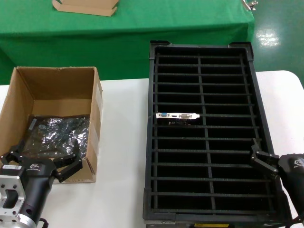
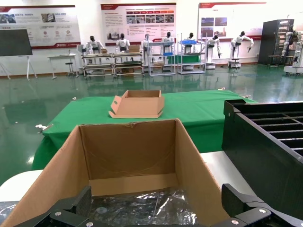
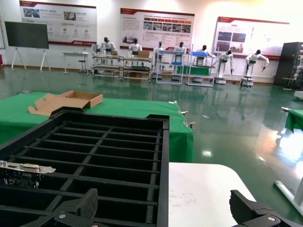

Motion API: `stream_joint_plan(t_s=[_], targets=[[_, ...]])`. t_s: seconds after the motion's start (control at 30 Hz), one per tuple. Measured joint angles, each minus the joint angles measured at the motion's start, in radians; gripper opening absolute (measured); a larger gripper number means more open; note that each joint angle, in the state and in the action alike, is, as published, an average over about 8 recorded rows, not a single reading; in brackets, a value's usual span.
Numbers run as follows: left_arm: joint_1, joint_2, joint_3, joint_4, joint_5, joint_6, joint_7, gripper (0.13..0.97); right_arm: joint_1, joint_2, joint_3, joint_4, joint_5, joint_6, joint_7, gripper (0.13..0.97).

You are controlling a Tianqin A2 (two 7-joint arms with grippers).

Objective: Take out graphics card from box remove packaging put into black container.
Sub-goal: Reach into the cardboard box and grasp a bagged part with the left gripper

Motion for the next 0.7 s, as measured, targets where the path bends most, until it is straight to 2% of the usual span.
stream_joint_plan(t_s=[0.7], targets=[[0.0, 0.0, 0.0, 0.0, 0.0, 0.0, 0.0, 0.966, 0.0, 0.0, 0.0, 0.0, 0.0, 0.0, 0.0, 0.966]])
